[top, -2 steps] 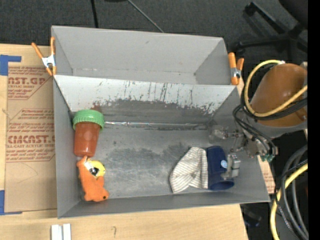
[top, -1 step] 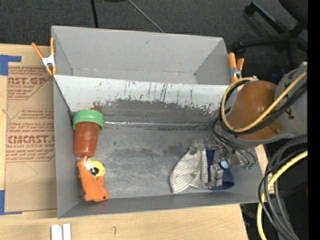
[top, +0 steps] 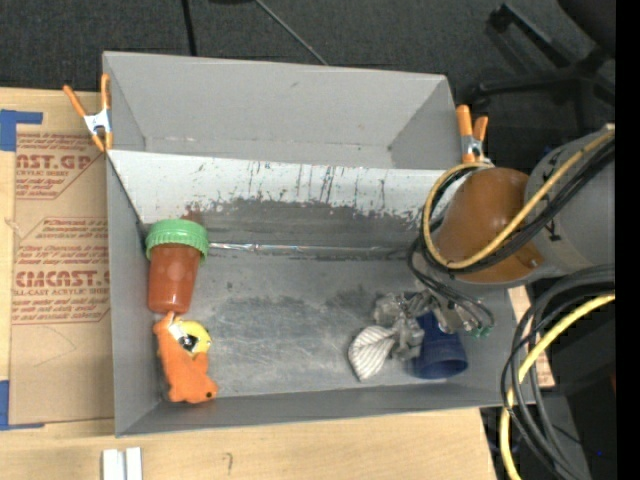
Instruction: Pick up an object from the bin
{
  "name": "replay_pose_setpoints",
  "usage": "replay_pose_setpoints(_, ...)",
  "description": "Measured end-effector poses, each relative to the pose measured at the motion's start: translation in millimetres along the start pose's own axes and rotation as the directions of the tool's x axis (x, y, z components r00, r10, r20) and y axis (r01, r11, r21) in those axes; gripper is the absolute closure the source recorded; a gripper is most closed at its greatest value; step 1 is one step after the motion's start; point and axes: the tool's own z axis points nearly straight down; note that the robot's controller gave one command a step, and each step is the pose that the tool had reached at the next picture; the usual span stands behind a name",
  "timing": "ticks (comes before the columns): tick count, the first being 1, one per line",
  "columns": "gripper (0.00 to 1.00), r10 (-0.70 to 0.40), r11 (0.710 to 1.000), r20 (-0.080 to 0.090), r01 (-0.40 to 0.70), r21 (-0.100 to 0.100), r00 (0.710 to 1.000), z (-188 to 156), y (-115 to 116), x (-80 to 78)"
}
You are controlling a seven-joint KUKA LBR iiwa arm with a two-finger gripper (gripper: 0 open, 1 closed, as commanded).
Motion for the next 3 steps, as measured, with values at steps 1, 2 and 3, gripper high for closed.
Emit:
replay_pose_setpoints(1,1.00,0.000,1.000,0.000,0.000,0.000,1.000,0,0,0.0)
replay_pose_setpoints(2,1.00,0.002,1.000,-0.005,-0.002,-0.002,1.000,-35,1,3.0)
replay_pose_setpoints(3,1.00,0.012,1.000,0.002,-0.012,0.000,1.000,-42,25,20.2)
